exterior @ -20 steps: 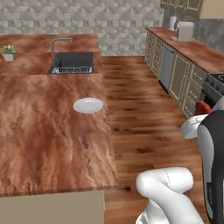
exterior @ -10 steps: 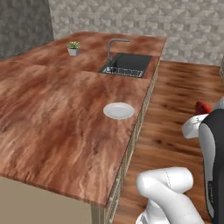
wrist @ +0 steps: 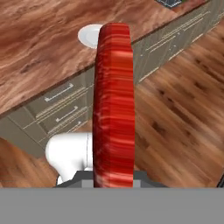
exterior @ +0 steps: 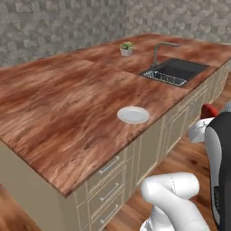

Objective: Pick steak from the fridge and place it on the plate on the counter.

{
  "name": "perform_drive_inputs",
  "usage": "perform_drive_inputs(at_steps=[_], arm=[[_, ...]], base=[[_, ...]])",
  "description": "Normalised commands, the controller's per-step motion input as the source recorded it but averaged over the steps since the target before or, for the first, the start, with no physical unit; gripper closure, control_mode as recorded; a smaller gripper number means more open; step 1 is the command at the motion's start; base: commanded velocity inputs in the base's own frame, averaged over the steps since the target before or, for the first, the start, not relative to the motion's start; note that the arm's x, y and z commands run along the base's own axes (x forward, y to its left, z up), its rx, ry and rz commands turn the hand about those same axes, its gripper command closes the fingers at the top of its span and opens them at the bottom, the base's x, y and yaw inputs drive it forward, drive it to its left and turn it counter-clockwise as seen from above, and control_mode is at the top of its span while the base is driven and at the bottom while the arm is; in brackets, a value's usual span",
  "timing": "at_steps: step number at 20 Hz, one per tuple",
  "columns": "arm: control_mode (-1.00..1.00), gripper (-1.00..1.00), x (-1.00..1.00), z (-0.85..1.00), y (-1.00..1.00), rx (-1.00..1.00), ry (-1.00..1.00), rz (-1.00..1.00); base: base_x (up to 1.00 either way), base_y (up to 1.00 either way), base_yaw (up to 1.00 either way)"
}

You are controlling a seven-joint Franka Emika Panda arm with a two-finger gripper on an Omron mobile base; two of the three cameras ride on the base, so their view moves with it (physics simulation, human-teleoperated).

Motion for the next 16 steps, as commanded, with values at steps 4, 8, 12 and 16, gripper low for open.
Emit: perform_drive_inputs(at_steps=[4,8,12,16], arm=[[1.0,1.0,0.0,0.0,0.0,0.0,0.0,0.0],[1.0,1.0,0.0,0.0,0.0,0.0,0.0,0.0],[1.0,1.0,0.0,0.0,0.0,0.0,0.0,0.0],[1.0,1.0,0.0,0.0,0.0,0.0,0.0,0.0]], base=[[0.01,-0.83,0.7],[0.05,-0.81,0.69],[0.08,-0.89,0.64],[0.11,-0.81,0.36]])
